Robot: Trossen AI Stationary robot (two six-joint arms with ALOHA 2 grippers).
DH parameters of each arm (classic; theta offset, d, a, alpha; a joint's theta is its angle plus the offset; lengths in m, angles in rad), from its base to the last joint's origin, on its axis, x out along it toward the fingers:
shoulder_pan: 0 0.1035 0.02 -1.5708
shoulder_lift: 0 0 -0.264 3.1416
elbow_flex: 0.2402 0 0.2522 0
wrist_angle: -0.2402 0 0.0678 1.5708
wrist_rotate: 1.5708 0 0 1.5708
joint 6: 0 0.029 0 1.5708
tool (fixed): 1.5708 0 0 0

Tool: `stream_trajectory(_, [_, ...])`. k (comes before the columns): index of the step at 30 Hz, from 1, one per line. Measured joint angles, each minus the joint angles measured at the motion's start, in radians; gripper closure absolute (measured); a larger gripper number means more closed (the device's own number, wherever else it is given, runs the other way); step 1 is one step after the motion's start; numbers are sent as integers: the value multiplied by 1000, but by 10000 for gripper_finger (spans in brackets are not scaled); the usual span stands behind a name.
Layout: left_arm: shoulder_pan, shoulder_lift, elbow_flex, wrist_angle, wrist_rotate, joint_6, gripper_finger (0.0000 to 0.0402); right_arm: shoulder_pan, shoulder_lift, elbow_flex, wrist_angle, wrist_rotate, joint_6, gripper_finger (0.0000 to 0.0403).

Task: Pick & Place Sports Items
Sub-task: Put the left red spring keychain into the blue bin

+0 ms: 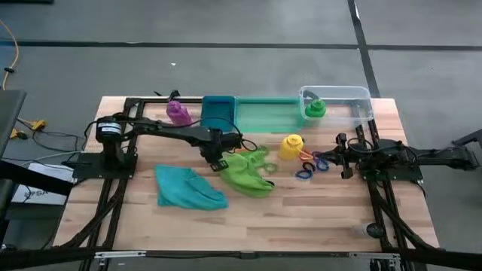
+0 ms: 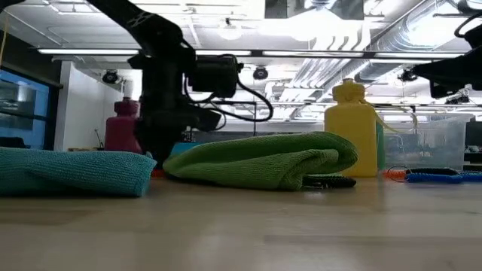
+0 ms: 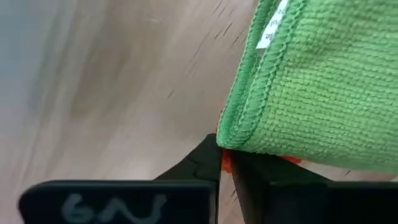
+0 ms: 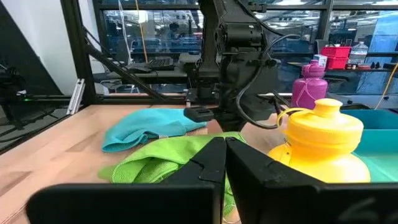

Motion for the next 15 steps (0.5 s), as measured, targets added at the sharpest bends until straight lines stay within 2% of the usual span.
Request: stream_trajectory(15, [21,-184,-4,-11,-1,68,400,0,0,0,0,0,0,402])
